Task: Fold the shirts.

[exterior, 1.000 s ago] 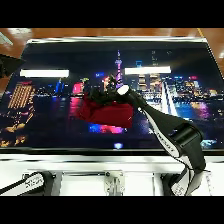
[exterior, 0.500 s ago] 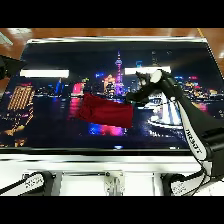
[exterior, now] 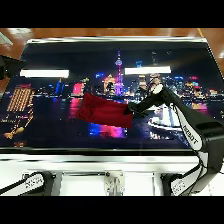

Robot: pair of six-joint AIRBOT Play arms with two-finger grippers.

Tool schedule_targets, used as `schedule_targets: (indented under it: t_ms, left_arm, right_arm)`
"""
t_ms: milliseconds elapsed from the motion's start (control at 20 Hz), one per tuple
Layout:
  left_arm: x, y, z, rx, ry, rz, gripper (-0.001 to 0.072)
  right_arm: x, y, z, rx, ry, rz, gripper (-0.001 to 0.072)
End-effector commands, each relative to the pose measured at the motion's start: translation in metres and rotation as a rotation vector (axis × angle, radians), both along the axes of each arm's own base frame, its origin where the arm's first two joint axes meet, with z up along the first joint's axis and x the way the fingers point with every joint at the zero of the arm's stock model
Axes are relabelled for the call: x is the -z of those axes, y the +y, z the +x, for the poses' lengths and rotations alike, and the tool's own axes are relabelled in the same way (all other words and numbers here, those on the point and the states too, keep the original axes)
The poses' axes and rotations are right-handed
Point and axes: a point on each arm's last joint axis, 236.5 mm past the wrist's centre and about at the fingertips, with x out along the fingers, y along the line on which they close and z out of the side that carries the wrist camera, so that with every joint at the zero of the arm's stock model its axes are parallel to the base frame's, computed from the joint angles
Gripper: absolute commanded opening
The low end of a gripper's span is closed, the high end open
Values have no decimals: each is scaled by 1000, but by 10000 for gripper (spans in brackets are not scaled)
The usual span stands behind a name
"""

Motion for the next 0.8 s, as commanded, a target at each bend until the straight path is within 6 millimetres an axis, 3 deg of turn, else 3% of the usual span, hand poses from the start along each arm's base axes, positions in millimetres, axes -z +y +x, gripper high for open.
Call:
schedule_targets:
  t_ms: [0, 100, 200, 250, 350, 450, 550, 650, 750]
  left_arm:
    - [-2, -1, 0, -2, 2, -14, 38]
    - [-7, -4, 0, 3, -9, -36, 38]
    - [-12, -6, 0, 7, -19, -54, 38]
    - [-13, -7, 1, 8, -22, -61, 38]
    - [-18, -9, 1, 12, -31, -80, 38]
    - [-19, -12, 0, 20, -35, -87, 37]
    - [-19, -22, 0, 42, -33, -88, 38]
    - [-19, -35, -2, 73, -32, -88, 38]
    - [-19, -50, -4, 109, -30, -89, 38]
  right_arm:
    - [9, 31, 3, 53, 40, 127, 596]
    - [5, 40, 5, 75, 49, 167, 65]
    - [-21, 43, 26, 43, -66, 259, 73]
    - [-43, 40, 46, 14, -177, 300, 73]
    - [-89, 13, 99, 34, -396, 284, 72]
    - [-150, -44, 161, 170, -603, 217, 72]
    - [-194, -120, 199, 352, -693, 149, 72]
    - [-209, -205, 202, 487, -679, 78, 72]
    - [-197, -287, 173, 562, -589, 1, 72]
